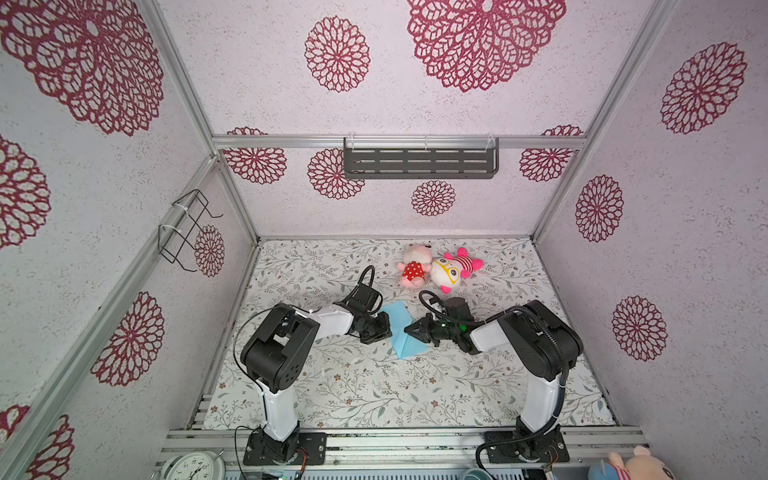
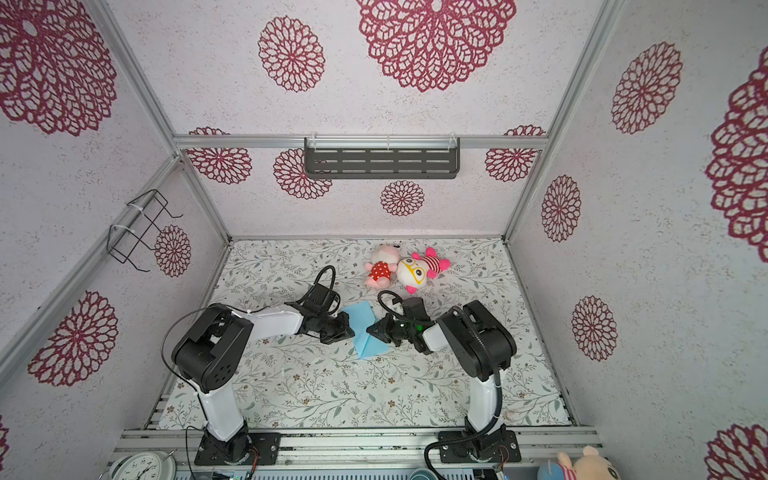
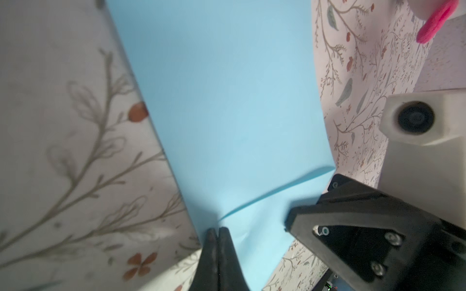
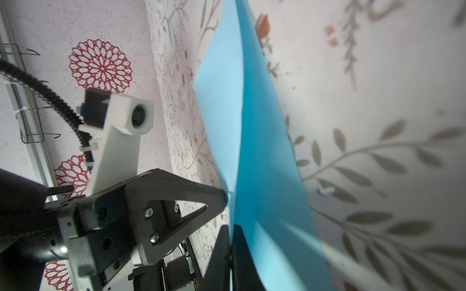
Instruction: Fold a paper plane with a square sheet of paper (pick it up from the middle)
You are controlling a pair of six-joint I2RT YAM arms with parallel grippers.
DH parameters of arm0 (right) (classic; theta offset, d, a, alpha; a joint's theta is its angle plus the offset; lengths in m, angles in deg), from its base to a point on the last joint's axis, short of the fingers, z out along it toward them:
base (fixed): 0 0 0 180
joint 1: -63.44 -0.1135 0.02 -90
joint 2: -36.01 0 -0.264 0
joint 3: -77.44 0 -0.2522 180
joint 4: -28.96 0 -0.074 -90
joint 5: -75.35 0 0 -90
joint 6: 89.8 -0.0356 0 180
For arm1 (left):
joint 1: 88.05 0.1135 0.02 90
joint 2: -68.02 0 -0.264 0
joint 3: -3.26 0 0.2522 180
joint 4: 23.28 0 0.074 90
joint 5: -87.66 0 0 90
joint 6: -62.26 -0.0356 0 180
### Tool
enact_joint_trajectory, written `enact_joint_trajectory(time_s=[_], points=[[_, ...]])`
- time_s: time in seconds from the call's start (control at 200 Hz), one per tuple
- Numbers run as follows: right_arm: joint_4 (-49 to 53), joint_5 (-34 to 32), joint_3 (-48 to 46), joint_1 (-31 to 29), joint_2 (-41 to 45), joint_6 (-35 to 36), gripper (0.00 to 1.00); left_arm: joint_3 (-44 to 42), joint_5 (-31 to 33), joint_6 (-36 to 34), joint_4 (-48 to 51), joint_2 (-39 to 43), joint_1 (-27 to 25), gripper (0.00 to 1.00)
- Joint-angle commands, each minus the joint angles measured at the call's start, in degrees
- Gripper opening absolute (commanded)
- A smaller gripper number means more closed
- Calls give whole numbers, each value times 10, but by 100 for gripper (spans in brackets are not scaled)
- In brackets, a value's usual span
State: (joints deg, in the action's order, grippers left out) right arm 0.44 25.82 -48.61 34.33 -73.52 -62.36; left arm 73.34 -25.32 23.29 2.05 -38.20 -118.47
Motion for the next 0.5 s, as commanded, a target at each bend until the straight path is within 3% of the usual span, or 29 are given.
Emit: enact_joint_trajectory(time_s=[0.0,0.275,0.385,0.495], points=[[-64,-8,-11,-3,24,4,4,-26,13,9,1,65,15,10],[-140,1,-20,-4,78,-45,2,-165,-37,107,-203,191,23,67],[-157,7,-16,-3,96,-68,2,-213,-59,149,-309,207,19,81],[-175,14,-12,-4,110,-95,2,-236,-80,177,-408,207,12,87]])
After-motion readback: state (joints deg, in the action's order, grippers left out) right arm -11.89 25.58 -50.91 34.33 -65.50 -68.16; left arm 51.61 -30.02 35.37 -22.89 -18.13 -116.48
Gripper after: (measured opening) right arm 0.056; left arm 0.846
